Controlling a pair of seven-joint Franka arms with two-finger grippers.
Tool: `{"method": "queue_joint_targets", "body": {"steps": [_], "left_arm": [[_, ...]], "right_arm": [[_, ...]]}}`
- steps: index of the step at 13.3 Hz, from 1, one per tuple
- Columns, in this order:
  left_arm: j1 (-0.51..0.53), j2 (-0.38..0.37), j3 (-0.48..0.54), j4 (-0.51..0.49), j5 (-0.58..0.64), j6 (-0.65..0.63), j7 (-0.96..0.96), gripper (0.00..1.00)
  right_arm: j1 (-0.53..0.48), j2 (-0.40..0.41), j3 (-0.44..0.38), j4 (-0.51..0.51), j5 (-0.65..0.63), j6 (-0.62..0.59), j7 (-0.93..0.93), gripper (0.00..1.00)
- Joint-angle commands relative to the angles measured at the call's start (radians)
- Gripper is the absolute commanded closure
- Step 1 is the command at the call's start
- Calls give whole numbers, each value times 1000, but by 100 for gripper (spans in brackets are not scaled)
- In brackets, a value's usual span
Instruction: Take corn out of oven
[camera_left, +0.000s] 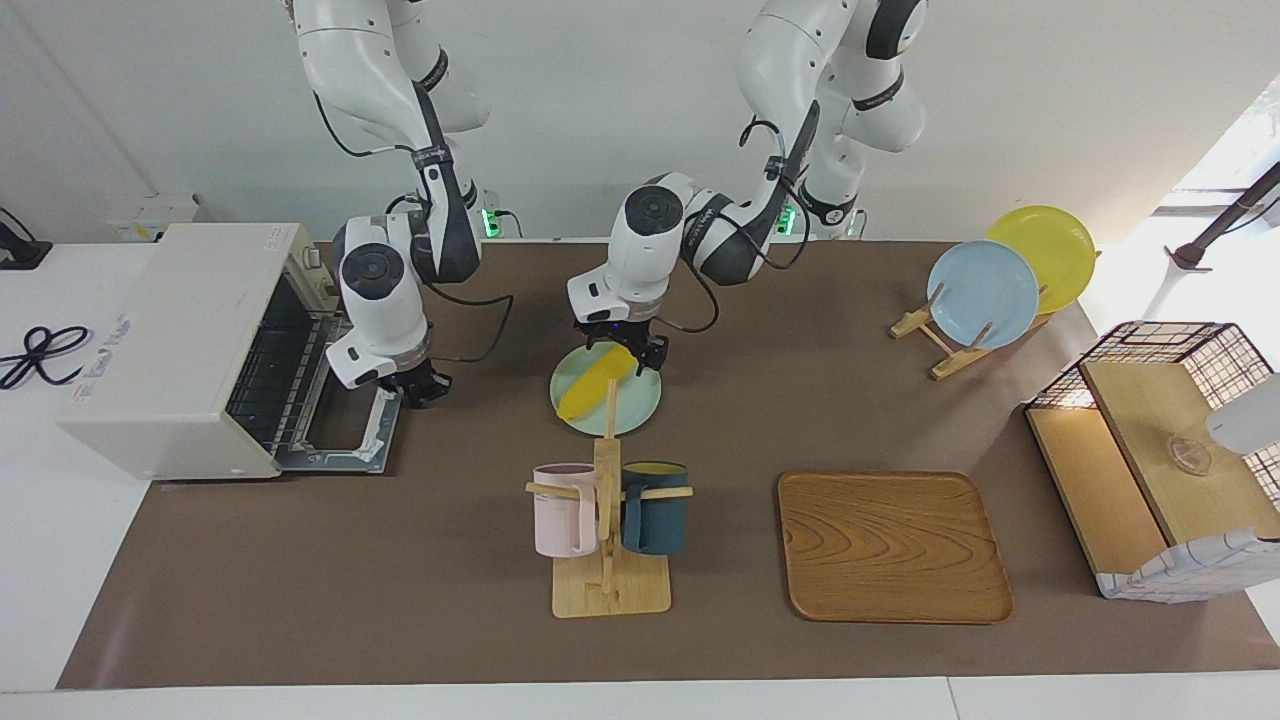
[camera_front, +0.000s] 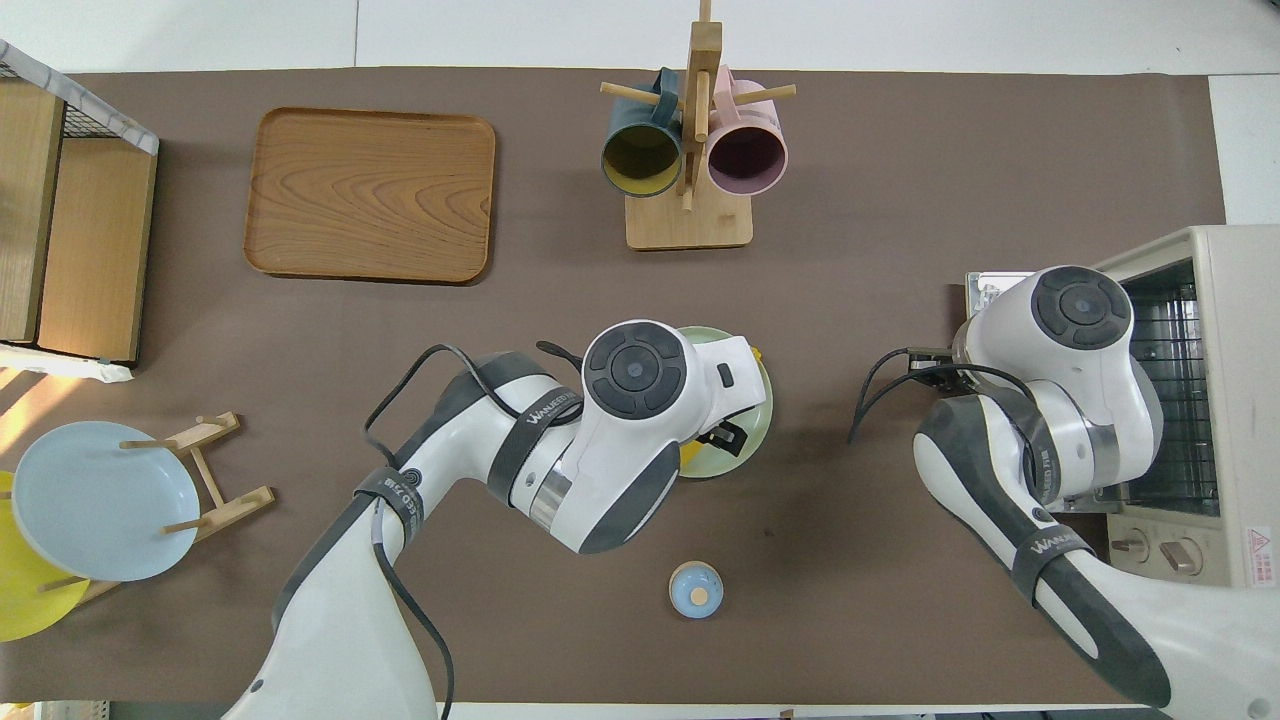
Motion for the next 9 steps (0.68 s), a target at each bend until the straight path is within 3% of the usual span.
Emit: {"method": "queue_joint_targets", "body": {"steps": [1, 5, 9], "left_arm": [[-27, 30, 19, 17, -16, 40, -10, 0], [-36, 34, 19, 17, -5, 49, -2, 0], [-40, 60, 20, 5, -3, 80, 2, 0]], "right_arm": [[-19, -30, 11, -21, -65, -23, -11, 100], [-18, -30, 11, 3, -126, -69, -14, 100], [-38, -61, 11, 77, -145, -195, -122, 100]]}}
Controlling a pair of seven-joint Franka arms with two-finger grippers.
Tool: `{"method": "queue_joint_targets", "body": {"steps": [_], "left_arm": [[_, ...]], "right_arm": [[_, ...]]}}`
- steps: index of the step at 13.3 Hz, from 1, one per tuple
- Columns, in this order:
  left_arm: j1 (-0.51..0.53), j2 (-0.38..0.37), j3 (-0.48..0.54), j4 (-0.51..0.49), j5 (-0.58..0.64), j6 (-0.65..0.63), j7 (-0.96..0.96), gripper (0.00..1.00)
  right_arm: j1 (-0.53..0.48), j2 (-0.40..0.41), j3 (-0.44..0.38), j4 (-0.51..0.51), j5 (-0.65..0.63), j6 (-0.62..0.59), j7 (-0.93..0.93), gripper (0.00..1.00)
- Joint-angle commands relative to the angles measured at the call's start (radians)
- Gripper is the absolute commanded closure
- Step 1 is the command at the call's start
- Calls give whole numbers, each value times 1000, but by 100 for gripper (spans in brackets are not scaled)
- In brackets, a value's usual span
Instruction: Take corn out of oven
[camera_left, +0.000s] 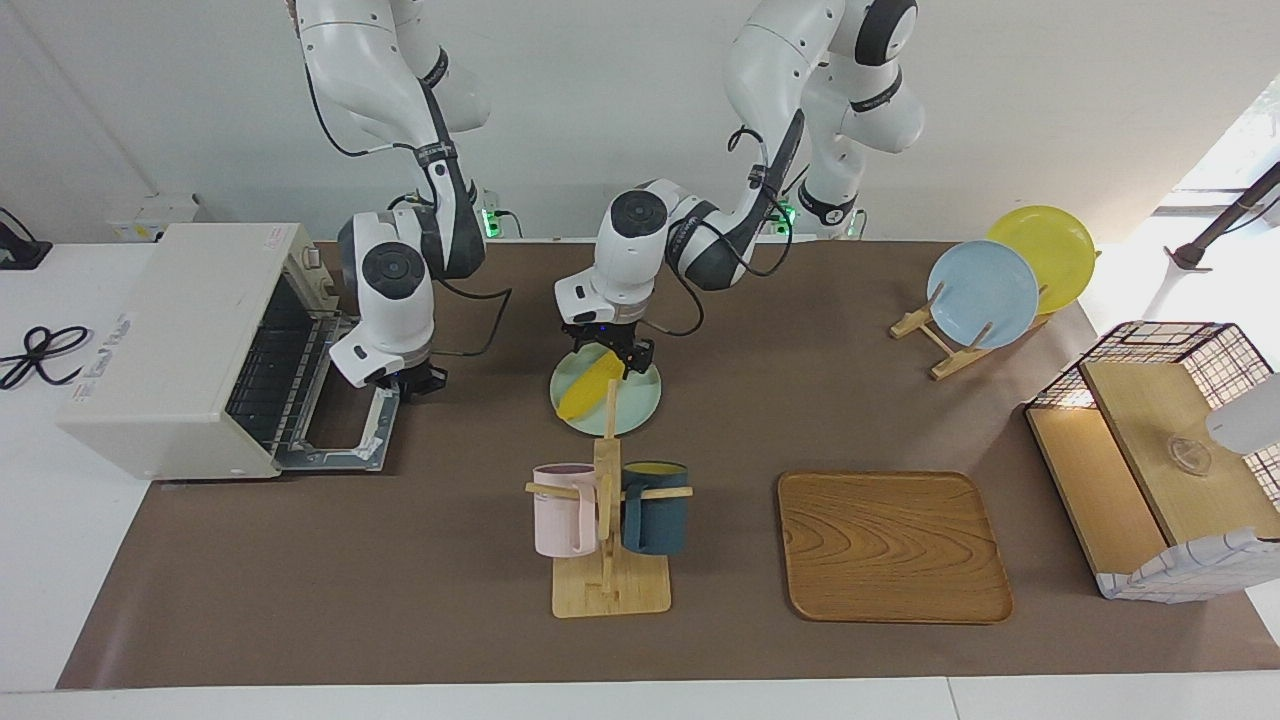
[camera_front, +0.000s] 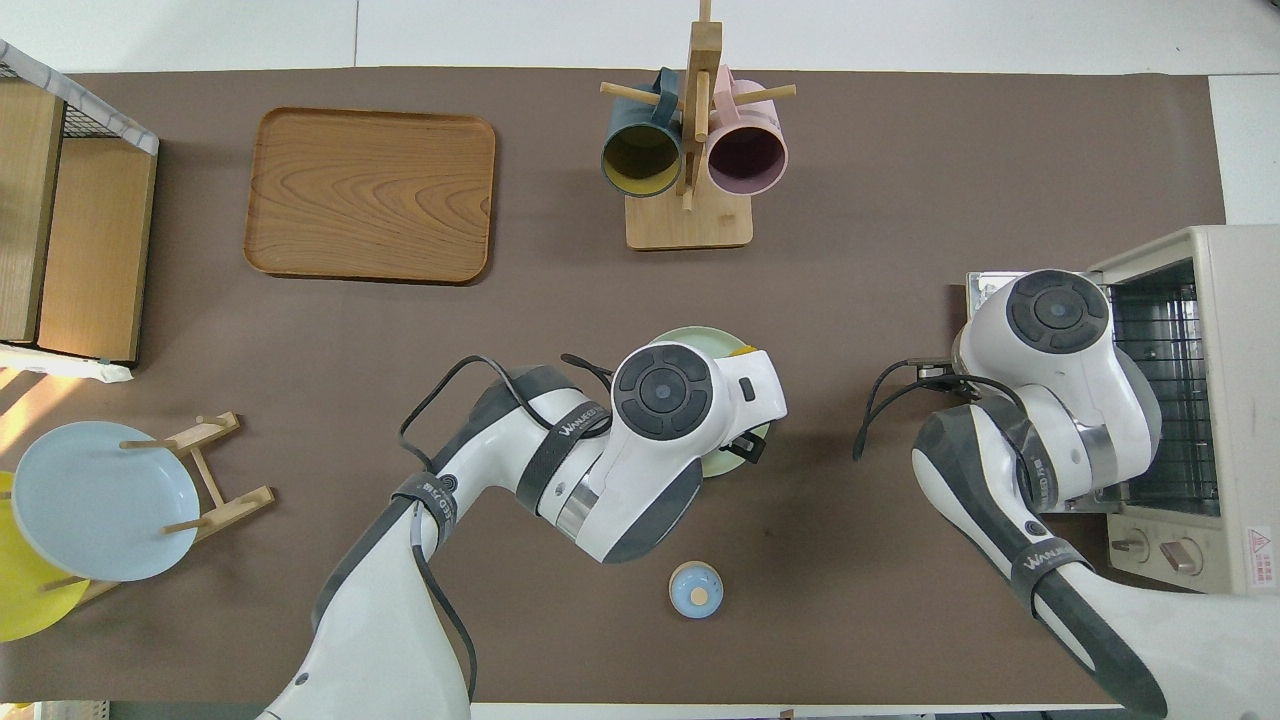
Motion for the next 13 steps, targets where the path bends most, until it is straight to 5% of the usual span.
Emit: {"method": "queue_joint_targets", "body": {"steps": [1, 5, 10, 13], "left_arm": [[-23, 25, 17, 0, -3, 36, 5, 0], [-24, 25, 17, -2, -3, 44, 1, 2], [-18, 23, 17, -6, -5, 27, -4, 93], [0, 20, 19, 7, -16, -1, -12, 100]], "right_arm": [[-53, -66, -10, 39, -45, -92, -113, 100], [-120, -123, -10, 65, -45, -164, -250, 100], [-168, -185, -10, 91, -37, -234, -357, 98], [-194, -204, -10, 91, -29, -250, -407, 94]]}}
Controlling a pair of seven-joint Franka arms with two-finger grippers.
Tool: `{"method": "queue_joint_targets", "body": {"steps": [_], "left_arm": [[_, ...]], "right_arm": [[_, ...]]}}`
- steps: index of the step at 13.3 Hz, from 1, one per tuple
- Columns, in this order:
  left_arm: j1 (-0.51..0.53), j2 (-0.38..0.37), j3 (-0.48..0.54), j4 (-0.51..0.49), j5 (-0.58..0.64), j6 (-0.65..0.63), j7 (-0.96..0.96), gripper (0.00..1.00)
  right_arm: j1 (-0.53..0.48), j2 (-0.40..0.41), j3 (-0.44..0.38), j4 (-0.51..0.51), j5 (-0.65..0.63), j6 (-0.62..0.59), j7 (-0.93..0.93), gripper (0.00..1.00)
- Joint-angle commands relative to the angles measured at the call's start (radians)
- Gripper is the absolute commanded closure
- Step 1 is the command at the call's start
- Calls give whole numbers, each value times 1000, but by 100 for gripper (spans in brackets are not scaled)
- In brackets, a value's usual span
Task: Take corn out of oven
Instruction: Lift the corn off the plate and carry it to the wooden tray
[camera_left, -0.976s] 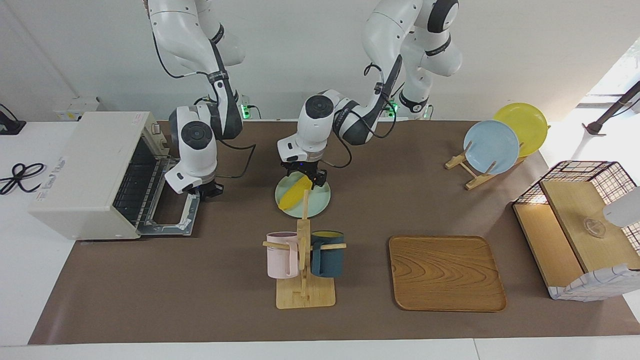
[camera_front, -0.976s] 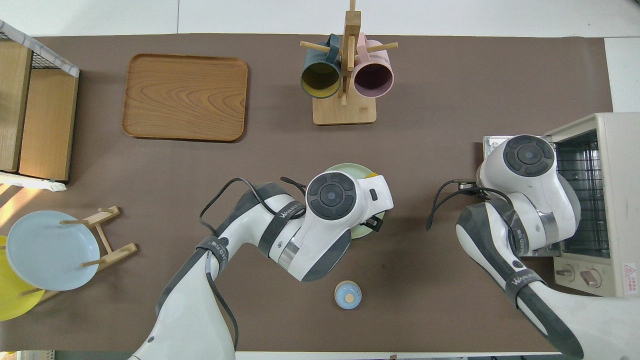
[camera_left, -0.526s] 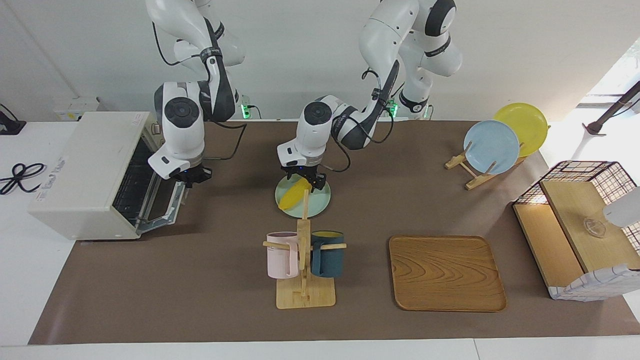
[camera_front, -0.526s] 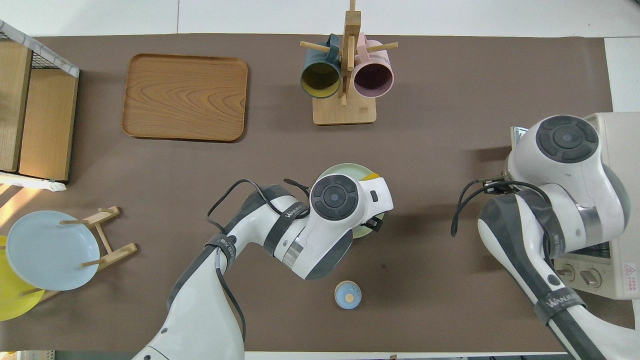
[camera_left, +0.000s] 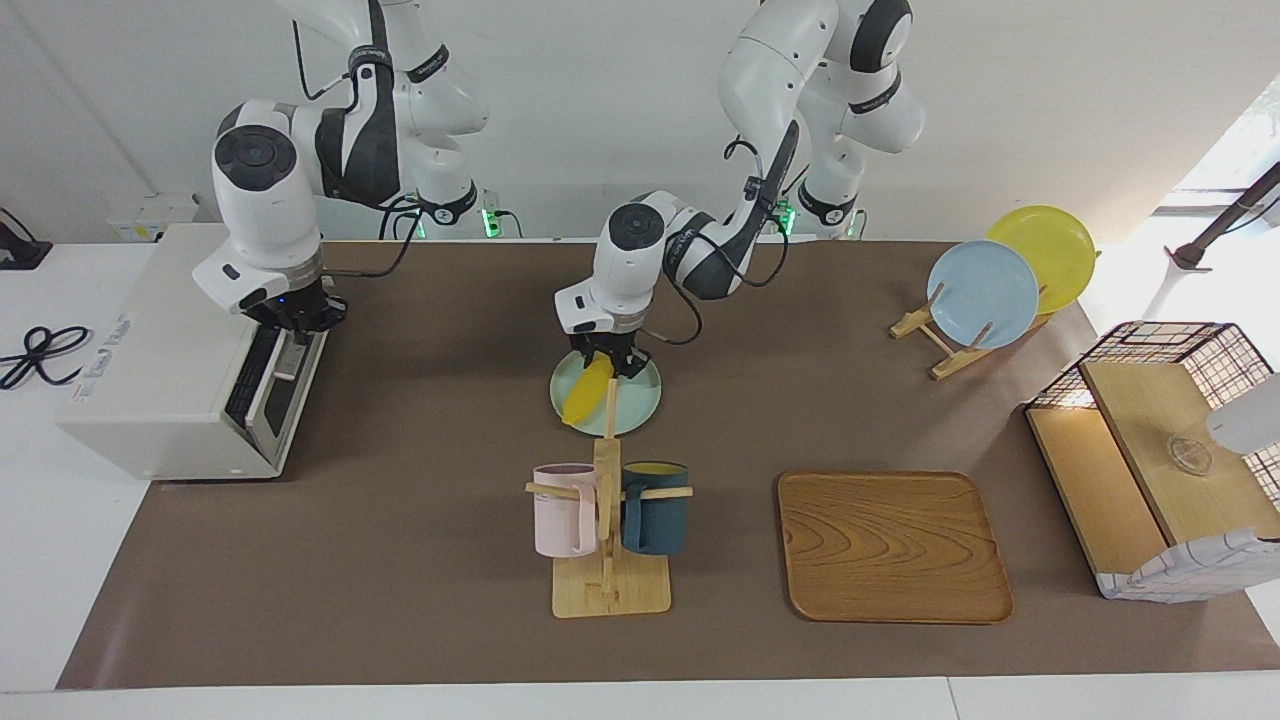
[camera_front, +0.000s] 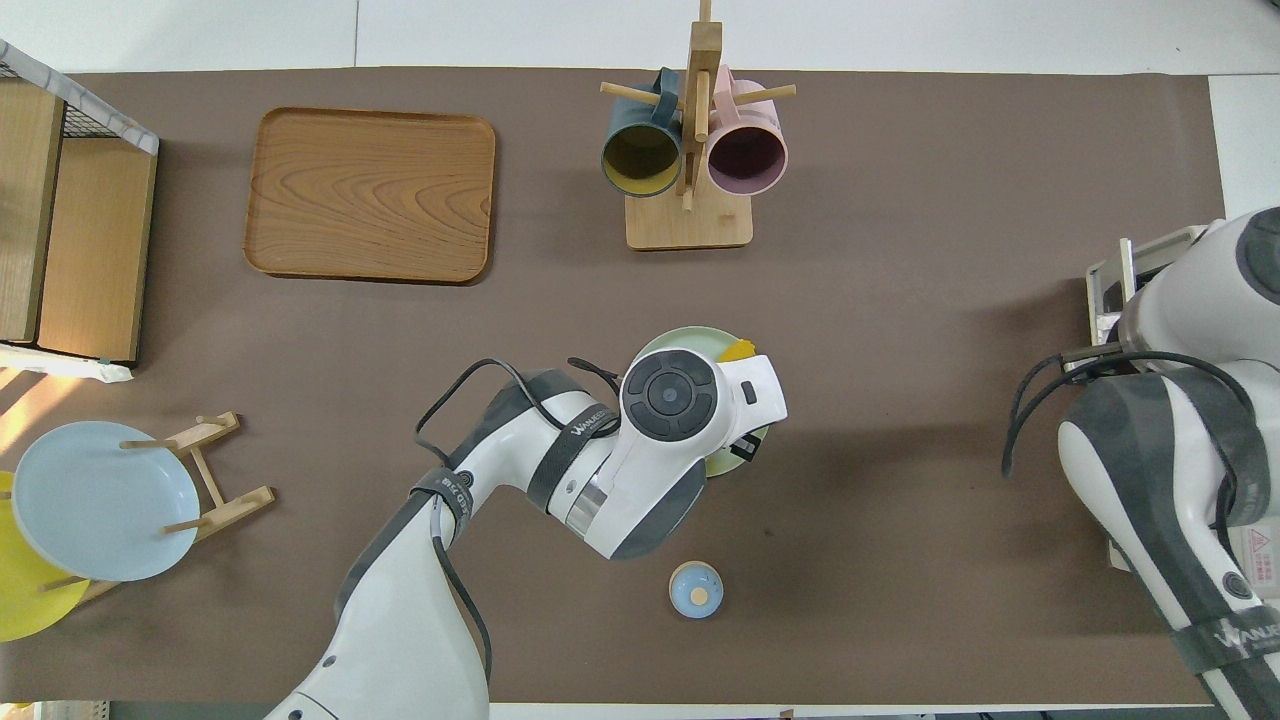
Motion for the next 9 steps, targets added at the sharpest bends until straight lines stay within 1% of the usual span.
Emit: {"method": "queue_joint_targets", "body": {"steps": [1, 2, 4, 5, 7, 9], "left_arm": [[20, -10, 11, 7, -16, -26, -8, 100], [34, -18, 11, 7, -17, -44, -7, 100], [57, -68, 11, 10, -25, -101, -16, 100], [71, -99, 14, 10, -31, -143, -18, 100], [128, -157, 14, 10, -29, -222, -13, 100], [204, -218, 16, 10, -29, -288, -8, 100]], "right_arm": [[-28, 6, -2, -18, -24, -9, -36, 94], [-27, -5, -2, -18, -24, -14, -41, 93], [-28, -28, -2, -11, -20, -47, -87, 91], [-27, -37, -3, 8, 11, -75, -102, 90], [-22, -35, -2, 84, 63, -168, -109, 86], [-13, -34, 9, 136, 124, -199, -106, 75]]}}
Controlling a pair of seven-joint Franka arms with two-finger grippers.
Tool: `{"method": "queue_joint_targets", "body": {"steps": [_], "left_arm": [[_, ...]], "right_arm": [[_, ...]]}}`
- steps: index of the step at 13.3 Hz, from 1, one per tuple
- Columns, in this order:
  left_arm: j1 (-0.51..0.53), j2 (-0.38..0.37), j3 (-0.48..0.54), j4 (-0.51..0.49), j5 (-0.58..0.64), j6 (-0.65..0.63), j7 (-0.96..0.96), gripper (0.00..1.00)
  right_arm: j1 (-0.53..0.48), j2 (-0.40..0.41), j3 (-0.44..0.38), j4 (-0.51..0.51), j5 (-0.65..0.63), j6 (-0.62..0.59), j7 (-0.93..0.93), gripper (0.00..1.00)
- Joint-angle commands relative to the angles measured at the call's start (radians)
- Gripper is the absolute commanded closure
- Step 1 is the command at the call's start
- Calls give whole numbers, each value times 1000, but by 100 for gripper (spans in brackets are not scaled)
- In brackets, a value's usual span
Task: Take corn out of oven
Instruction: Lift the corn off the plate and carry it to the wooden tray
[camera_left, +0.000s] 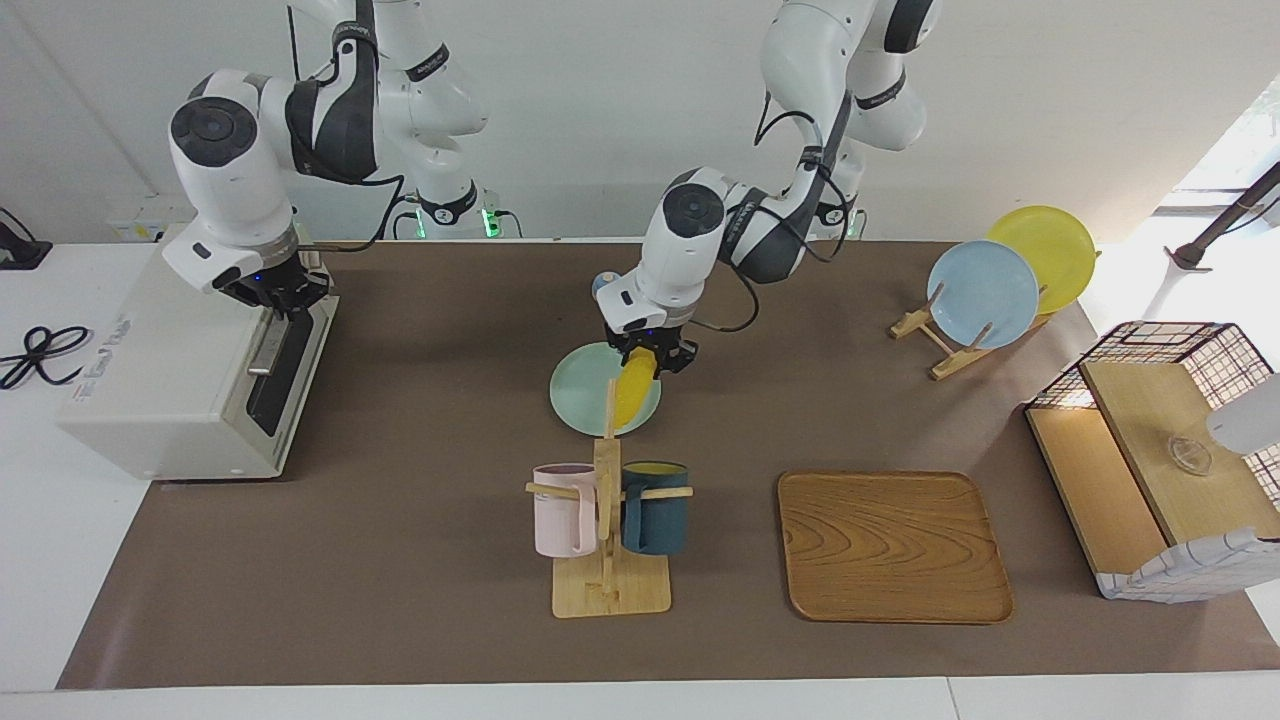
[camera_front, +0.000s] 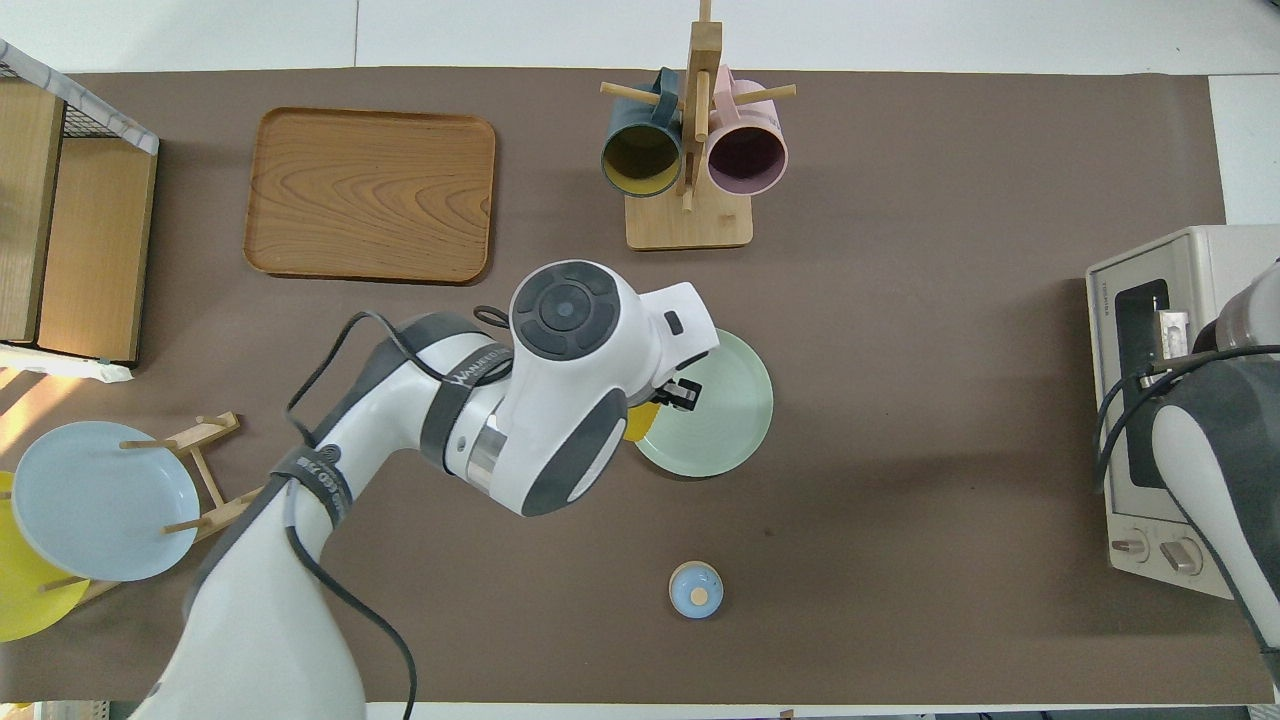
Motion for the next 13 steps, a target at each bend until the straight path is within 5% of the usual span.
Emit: {"method": "queue_joint_targets", "body": {"steps": [1, 4, 5, 6, 9, 13], "left_arm": [[114, -89, 0, -19, -22, -84, 7, 100], [261, -80, 2, 48, -9, -155, 18, 100], [313, -78, 0, 48, -7, -149, 20, 100], [353, -75, 0, 41, 8, -135, 36, 100], [481, -20, -1, 56, 63, -102, 118, 100], [515, 182, -1, 240, 100, -80, 156, 100]], "right_arm": [[-1, -1, 15, 74, 104, -49, -29, 70], [54, 32, 15, 160, 199, -94, -17, 63], [80, 43, 15, 183, 199, -104, -3, 45], [96, 45, 15, 188, 202, -104, 10, 0], [100, 78, 15, 265, 265, -153, 18, 0], [103, 106, 17, 332, 270, -178, 44, 0]]}}
